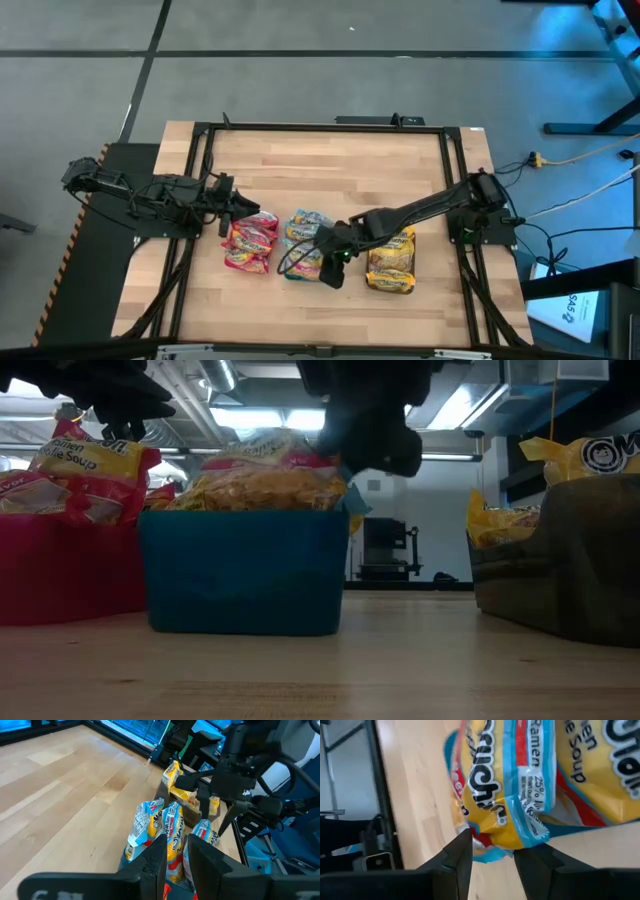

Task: Sort Maruchan noodles
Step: Adjust the blue noodle packs in the blue bin

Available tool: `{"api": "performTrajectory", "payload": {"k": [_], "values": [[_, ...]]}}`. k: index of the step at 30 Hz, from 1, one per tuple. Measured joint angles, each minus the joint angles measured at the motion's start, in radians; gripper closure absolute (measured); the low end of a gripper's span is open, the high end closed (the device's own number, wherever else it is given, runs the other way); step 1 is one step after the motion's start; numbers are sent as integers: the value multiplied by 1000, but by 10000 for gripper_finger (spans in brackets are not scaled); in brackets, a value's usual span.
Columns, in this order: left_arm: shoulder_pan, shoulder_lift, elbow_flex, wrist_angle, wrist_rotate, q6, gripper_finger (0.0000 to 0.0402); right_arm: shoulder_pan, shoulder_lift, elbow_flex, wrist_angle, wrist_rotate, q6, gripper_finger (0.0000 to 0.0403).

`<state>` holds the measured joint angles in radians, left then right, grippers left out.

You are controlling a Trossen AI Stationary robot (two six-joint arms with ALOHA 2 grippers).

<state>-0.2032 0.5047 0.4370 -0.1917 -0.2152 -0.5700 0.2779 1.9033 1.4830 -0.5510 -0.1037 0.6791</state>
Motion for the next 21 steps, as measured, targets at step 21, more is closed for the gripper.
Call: {"api": "performTrajectory", "payload": {"k": [21], "values": [[-1, 0, 0, -2, 0, -4, 331, -32, 3, 0, -87, -46, 47, 189]]}}
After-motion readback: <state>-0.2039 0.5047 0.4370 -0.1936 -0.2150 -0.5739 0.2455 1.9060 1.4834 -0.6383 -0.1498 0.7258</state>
